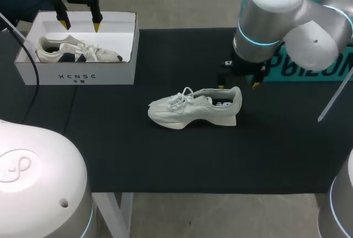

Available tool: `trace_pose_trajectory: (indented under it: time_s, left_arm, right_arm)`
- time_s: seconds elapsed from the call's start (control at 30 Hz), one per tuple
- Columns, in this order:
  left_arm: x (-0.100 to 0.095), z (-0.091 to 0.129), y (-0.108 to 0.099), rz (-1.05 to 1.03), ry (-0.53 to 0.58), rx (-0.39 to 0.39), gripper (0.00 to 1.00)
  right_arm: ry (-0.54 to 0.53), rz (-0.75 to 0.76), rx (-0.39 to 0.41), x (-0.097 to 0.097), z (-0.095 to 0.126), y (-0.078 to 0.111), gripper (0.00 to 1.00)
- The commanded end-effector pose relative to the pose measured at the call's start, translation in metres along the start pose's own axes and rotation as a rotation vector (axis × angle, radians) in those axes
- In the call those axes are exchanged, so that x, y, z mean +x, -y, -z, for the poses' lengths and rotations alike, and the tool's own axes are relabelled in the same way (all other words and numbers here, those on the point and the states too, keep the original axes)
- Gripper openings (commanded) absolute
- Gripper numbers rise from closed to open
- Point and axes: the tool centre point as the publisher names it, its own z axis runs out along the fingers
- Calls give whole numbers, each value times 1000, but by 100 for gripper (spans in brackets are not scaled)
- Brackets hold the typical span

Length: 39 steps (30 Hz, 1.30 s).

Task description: Take the shoe out of the shoebox, open the shoe tongue, remove and reinsert the insole, then place the shoe into the shoebox

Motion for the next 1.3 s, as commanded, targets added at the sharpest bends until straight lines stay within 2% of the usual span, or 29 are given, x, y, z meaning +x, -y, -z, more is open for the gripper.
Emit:
trace_pose_trajectory:
  time_s: [0.03, 0.07, 0.1, 0.97, 1.07, 1.3]
  left_arm:
    - [0, 0, -1, 0, 1, 2, 100]
    - [0, 0, -1, 0, 1, 2, 100]
    - [0, 0, -1, 0, 1, 2, 100]
    - [0, 0, -1, 0, 1, 2, 100]
    - [0, 0, -1, 0, 1, 2, 100]
    - [0, 0, -1, 0, 1, 2, 100]
  right_arm:
    - [-372, 312, -38, -7, 29, 7, 100]
    - [-461, 430, -21, -6, 40, 7, 100]
    - [-490, 500, -10, -7, 44, 7, 100]
    - [-490, 500, -10, -7, 44, 7, 100]
    - [-495, 620, -84, -15, 41, 11, 100]
    - [-537, 870, -179, -37, 35, 11, 100]
